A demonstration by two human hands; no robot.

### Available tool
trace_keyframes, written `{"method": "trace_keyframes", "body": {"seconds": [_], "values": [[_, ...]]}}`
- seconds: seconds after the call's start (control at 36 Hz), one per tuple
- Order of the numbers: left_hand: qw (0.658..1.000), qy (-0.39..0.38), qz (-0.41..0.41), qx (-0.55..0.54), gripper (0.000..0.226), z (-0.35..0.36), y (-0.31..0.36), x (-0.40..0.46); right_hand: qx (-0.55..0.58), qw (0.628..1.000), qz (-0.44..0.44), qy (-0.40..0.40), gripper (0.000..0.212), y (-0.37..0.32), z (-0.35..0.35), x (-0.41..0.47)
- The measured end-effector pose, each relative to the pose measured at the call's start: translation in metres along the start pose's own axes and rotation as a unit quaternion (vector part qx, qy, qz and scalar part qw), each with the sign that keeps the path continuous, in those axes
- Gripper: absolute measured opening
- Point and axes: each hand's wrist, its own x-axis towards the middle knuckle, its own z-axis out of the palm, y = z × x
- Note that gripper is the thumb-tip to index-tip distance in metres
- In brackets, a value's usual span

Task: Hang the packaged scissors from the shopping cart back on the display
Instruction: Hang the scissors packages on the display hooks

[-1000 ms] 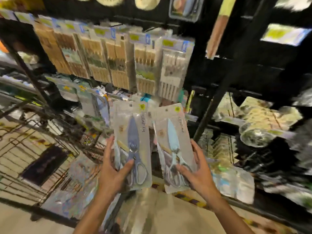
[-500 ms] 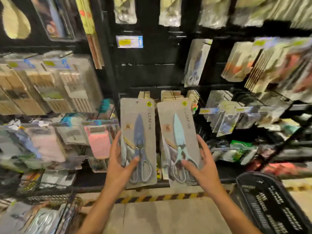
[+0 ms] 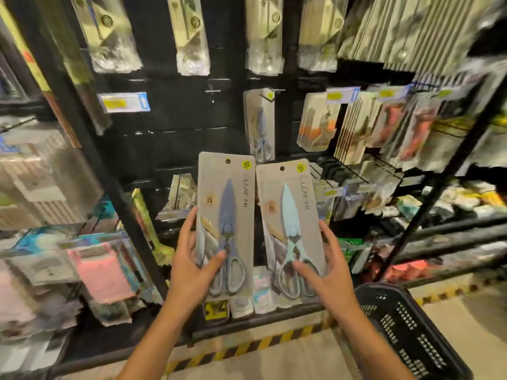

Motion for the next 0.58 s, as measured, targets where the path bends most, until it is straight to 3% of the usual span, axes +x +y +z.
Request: {"method": "trace_keyframes", "body": {"seconds": [0.58], "values": [[0.999,-0.015,0.034,-0.032,0.091,0.027,-0.023,0.153,-0.005,0.999,-0.03,0.028,0.088,0.007,0.013,0.141]]}}
